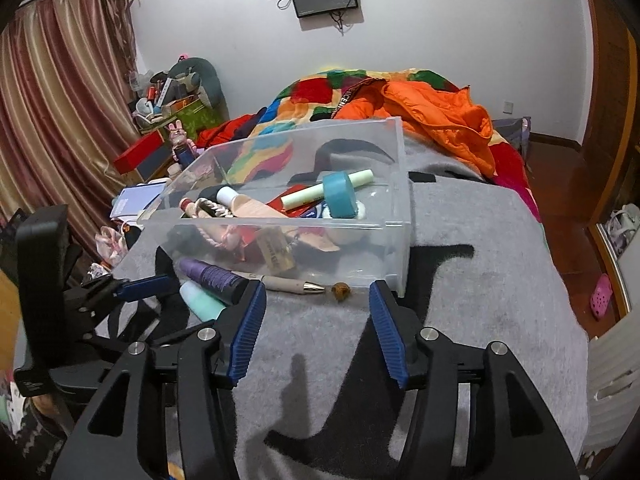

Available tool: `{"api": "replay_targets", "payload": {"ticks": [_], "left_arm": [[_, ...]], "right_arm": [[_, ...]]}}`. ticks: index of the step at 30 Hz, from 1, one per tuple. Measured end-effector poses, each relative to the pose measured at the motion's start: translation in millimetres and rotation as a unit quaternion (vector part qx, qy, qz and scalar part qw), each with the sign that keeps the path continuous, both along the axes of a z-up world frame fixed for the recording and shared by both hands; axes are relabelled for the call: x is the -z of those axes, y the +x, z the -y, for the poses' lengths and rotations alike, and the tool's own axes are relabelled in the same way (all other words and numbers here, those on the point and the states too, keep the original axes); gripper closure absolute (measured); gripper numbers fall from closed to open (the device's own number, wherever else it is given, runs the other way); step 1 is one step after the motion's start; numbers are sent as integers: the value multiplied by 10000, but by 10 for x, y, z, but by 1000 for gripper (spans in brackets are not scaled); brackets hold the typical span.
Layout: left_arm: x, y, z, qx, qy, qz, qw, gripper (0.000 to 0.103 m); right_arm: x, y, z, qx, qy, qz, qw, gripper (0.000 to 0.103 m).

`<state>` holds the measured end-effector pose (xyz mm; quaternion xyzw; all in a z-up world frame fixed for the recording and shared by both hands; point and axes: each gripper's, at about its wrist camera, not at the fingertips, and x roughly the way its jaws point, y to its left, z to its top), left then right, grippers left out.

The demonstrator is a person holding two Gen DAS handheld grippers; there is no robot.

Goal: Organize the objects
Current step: 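Grasp the mint-green bottle with left tool while right tool grasps the purple-black tube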

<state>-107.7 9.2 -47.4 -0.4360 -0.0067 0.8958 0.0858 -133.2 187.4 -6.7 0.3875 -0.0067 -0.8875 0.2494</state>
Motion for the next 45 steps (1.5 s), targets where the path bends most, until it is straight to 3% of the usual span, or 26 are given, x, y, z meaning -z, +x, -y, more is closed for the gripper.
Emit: {"api": "replay_targets", "payload": {"ticks": [2, 5, 15, 25, 27, 29, 34, 39, 42, 45], "left_arm": [[30, -20, -28, -72, -65, -40, 9999, 14], [77, 6, -56, -91, -113, -114, 9998, 30], [32, 335, 328, -492, 186, -305, 9982, 30], [70, 568, 775, -1030, 566, -268, 9927, 30], [56, 582, 747, -994, 561, -296, 9930, 30], [46, 561, 723, -939, 557, -322, 9935, 30], [19, 566, 673, -913, 470, -357, 9941, 30], [-22, 572, 673, -920, 562, -364, 9935, 30], [-72, 579, 659, -959, 547, -423, 9930, 31], [-133, 596, 744, -1148, 452, -499, 9911, 30]], "right_arm": [[6, -4, 44, -92, -32, 49, 9999, 52], [22, -2, 171, -280, -39, 119, 9995, 52], [180, -75, 621, -801, 122, 318, 9962, 48], [416, -43, 1108, -1306, 757, 283, 9881, 48], [412, 12, 1145, -1405, 865, 166, 9862, 53], [402, 76, 1157, -1482, 954, 75, 9843, 66], [387, 220, 1022, -1723, 727, 254, 9820, 78], [310, 350, 880, -1850, 656, 286, 9801, 78], [223, 303, 939, -1722, 724, 164, 9823, 68], [192, 220, 1040, -1700, 812, 34, 9821, 65]]}}
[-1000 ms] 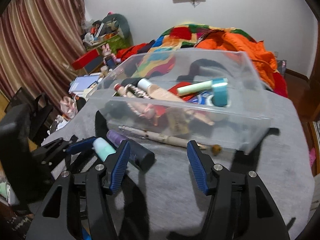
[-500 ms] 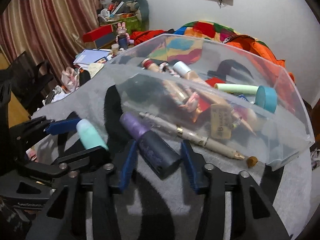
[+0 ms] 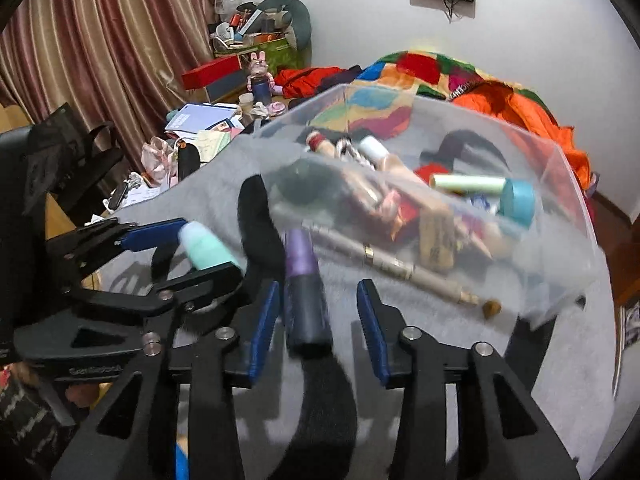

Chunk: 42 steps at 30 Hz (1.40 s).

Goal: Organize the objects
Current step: 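Grasp the mint-green bottle with left tool while right tool grasps the purple-black tube, then lower the mint-green bottle into the box with left tool while right tool drops the purple-black tube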

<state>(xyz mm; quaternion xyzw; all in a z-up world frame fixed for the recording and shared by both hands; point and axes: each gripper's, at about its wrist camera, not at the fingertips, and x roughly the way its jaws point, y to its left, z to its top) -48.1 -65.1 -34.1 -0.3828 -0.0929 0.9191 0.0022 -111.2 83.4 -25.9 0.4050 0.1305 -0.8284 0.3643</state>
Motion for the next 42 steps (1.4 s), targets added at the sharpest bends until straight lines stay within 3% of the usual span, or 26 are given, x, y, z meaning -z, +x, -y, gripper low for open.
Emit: {"api": "replay_targets", "payload": {"ticks": [2, 6, 8, 9, 18, 27, 42], "left_arm": [[-45, 20, 90, -8, 207, -34, 9998, 30], [-143, 45, 154, -122, 85, -132, 9998, 30], [-186, 51, 167, -128, 104, -180, 9997, 30], [-211, 54, 163, -132, 91, -212, 9996, 30], [-474, 39, 38, -28, 109, -541, 9985, 30], [-796, -1, -222, 202, 26, -943, 9953, 30], [-1049, -198, -453, 462, -57, -1248, 9911, 30]], "right_arm": [[53, -66, 70, -22, 70, 109, 9999, 65], [207, -60, 201, -246, 179, 311, 9991, 67], [260, -8, 248, -232, 328, 177, 9990, 80], [259, 13, 247, -212, 338, 122, 9991, 80], [-180, 197, -135, 113, -437, -323, 9985, 80], [-553, 173, -535, 714, -900, -650, 9913, 80], [-810, -36, -832, 1213, -1082, -938, 9822, 80]]}}
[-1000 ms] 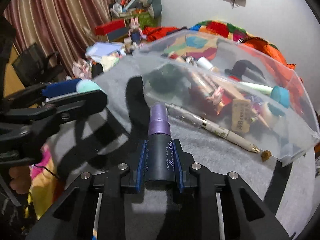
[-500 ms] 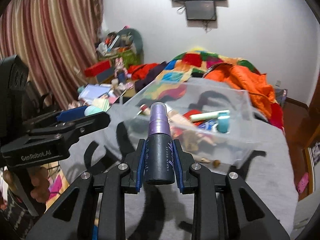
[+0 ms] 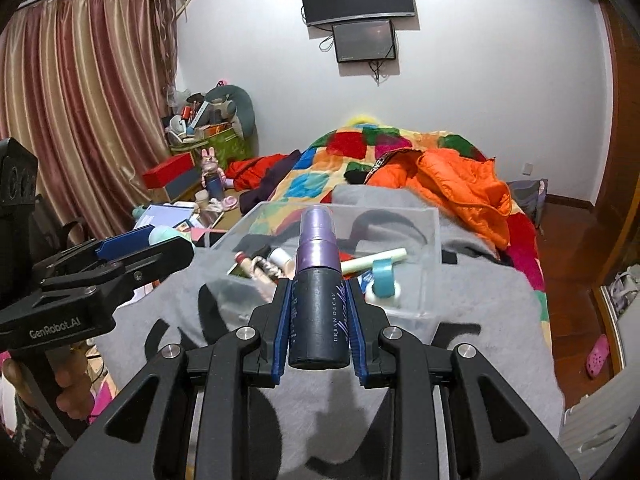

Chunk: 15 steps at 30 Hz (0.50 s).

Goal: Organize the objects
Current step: 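Lower the mint-green bottle into the box with left tool while right tool drops the purple-black tube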

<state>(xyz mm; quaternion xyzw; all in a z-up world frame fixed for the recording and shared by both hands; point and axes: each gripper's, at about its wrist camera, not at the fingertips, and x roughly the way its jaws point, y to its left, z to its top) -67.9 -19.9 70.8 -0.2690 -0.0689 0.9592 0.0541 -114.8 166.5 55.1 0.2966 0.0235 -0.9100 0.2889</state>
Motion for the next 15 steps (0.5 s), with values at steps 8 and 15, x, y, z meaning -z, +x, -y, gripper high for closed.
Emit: {"api": "replay_targets", "payload": {"ticks": [8, 15], "left_arm": [[23, -211, -21, 10, -28, 36, 10000, 30], [177, -417, 7, -38, -105, 238, 9997, 30]], "right_arm": [[-38, -190, 69, -18, 65, -97, 9999, 80], [84, -441, 178, -5, 90, 107, 9999, 80]]}}
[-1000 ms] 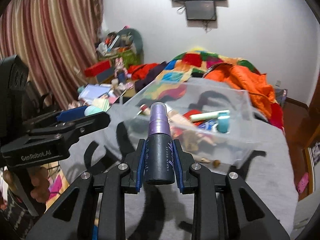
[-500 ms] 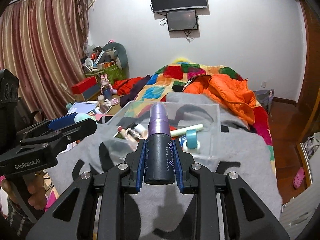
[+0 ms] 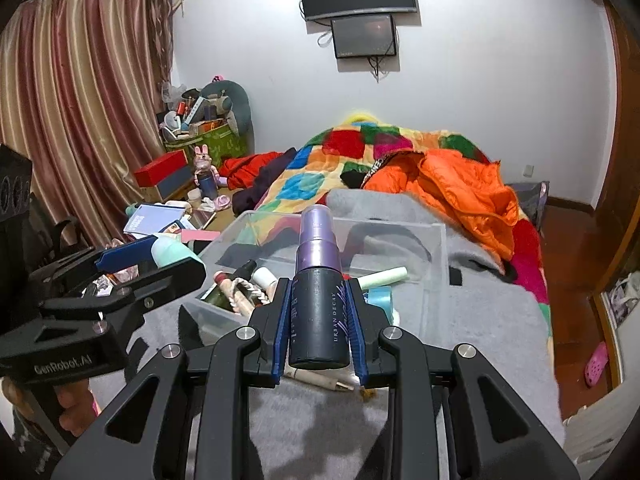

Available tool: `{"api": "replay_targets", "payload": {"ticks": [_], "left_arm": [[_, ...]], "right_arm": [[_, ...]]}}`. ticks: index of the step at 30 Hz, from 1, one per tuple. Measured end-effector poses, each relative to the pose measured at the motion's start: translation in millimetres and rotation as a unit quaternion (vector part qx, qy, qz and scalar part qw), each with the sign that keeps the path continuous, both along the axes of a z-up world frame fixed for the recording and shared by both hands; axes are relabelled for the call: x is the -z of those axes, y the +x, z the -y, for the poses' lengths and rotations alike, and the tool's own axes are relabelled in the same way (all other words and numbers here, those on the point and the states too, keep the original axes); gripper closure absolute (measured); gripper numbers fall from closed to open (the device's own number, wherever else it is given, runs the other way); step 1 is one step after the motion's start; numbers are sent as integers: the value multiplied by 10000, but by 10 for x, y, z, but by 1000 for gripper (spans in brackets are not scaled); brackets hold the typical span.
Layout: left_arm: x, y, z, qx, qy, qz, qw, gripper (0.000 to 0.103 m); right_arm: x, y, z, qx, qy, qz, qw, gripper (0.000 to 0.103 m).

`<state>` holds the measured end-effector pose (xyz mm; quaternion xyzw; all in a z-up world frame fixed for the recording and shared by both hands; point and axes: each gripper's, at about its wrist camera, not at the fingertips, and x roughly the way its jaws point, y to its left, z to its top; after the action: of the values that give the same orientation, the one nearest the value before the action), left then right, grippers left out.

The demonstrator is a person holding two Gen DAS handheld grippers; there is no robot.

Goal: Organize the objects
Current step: 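Lower the mint-green bottle into the box with left tool while right tool drops the purple-black tube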

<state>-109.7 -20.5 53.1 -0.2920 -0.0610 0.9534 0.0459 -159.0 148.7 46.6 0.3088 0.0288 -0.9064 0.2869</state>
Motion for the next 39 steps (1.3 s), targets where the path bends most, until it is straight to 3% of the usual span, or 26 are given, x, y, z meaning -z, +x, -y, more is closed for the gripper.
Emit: {"api": "replay_targets", "payload": {"ticks": [20, 31, 34, 39], "left_arm": [[464, -425, 148, -245, 88, 588, 9979, 30], [545, -433, 103, -174, 82, 740, 9971, 30], [514, -403, 101, -144, 131, 723, 9972, 30], [439, -337, 83, -123, 172, 677, 9975, 29]], "right_arm": [[466, -465, 215, 211, 99, 644, 9976, 80], [535, -441, 284, 278, 382, 582, 9972, 79], [490, -400, 233, 281, 343, 552, 9975, 76], [334, -297, 112, 324, 163, 410, 9985, 61]]}}
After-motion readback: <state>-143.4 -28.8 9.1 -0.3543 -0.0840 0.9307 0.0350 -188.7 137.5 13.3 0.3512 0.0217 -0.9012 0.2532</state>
